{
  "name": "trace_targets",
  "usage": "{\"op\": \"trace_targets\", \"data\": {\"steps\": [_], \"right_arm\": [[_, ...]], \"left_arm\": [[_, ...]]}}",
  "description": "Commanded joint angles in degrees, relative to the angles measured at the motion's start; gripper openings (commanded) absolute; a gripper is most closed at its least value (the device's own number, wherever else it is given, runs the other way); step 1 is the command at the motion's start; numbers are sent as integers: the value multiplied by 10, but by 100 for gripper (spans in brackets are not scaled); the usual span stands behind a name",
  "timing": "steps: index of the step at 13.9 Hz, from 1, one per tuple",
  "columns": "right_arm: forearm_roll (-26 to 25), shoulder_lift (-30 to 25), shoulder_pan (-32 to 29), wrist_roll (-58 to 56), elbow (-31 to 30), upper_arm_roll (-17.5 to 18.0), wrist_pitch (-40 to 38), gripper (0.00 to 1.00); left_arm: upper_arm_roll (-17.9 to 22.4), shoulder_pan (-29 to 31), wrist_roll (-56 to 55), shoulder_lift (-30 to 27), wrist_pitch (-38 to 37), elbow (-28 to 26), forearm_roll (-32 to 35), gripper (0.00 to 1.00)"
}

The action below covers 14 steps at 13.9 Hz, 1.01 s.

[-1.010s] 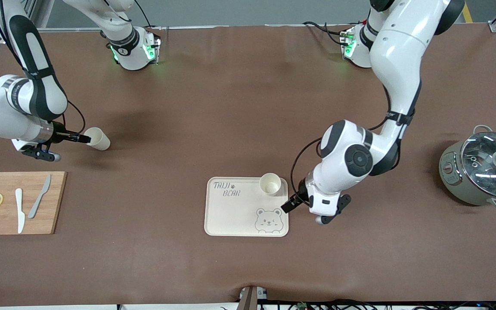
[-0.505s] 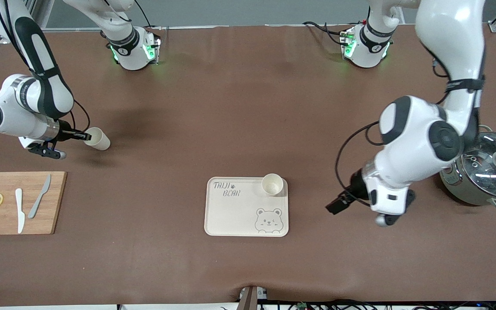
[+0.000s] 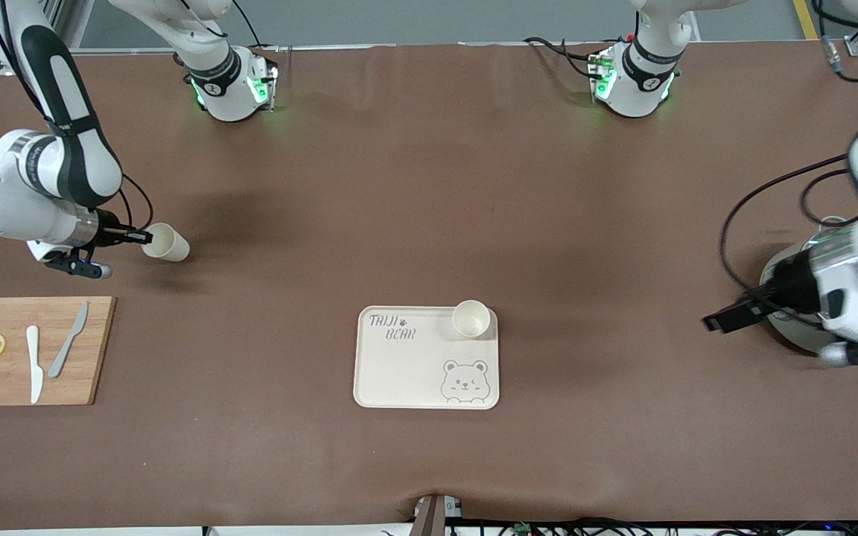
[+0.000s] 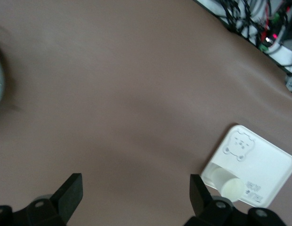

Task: Place white IKEA cup upright on tray with both arms
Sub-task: 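Carry the second cup with the right gripper onto the tray while the left withdraws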

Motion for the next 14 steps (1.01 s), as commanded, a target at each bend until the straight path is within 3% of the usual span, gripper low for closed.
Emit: {"op": "trace_targets", "data": {"steps": [1,3,8,10,14], "right_arm": [[8,3,36,10,107,-1,-95,0],[15,37,66,40,183,-1,-124,0],[67,137,138,162,374,-1,-181,0],[121,170,178,243,416,-1,-181,0],[137,256,261,412,517,-1,-171,0]], "left_arm": [[-3,16,49,-35,-14,-15,72,100],[-4,15,68,-52,-23,-15,120,100],[-4,20,111,-80,-50,-15,121,100],[-9,20,113,-82,-71,-13,121,100],[-11,20,146,-115,-114,-14,121,100]]}}
